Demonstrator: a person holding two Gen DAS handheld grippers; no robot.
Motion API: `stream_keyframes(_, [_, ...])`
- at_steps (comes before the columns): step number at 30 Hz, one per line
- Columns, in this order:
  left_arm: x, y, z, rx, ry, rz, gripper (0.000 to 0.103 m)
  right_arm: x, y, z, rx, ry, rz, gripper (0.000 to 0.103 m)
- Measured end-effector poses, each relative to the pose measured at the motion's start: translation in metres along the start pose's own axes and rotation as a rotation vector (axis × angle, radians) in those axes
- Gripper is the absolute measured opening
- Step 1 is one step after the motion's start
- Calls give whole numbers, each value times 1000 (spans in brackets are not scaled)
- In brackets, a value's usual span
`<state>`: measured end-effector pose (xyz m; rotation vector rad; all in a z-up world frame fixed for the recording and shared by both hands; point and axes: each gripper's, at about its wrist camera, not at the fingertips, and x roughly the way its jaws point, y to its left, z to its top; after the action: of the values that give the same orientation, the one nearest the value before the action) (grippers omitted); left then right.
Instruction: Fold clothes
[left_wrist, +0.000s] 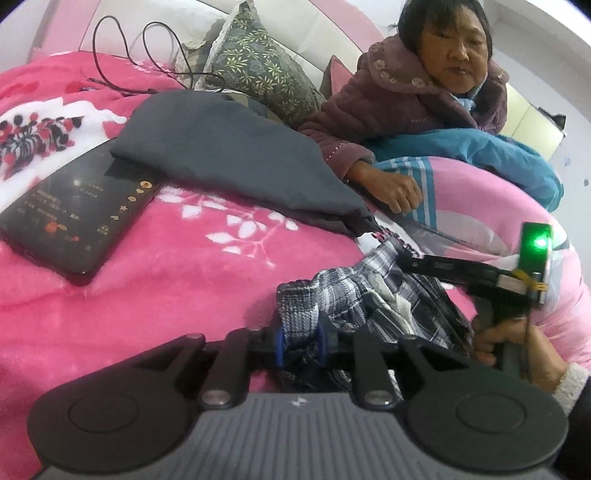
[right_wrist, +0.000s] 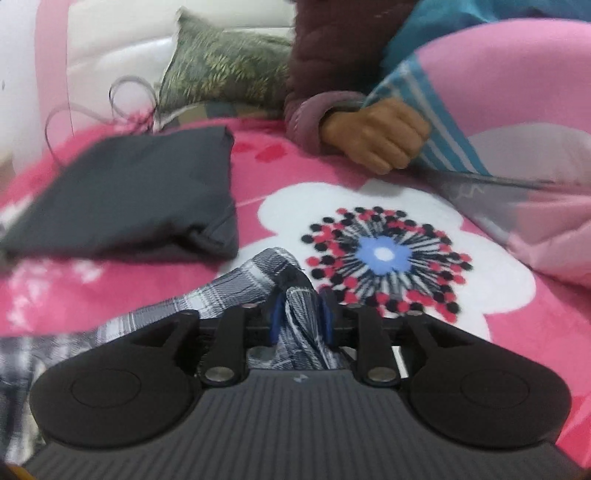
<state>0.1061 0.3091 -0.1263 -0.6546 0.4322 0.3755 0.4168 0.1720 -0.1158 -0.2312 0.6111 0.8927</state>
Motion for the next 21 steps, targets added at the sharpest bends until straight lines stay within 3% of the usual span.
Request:
stream_keyframes(2, [-1,3,0,-20,-5,-16,25,-16,-12,1,70,-10,-6,52])
stream_keyframes(4, [-2,6,1,-38,-13,-30,30,-40,-26,-1,179,-24,7,57])
stream_keyframes(9, [-15,9,1,-58,-91,-25,69,-107,-56,-18,421,-62,41,60])
stream_keyframes(15, [-34,6,2,-47,-196,15,71,-198,-59,-65,558,-83,37,61])
stream_keyframes(21, [-67,-16,0,62,-286,3,71,-288,-48,-99,570,-109,-68,61])
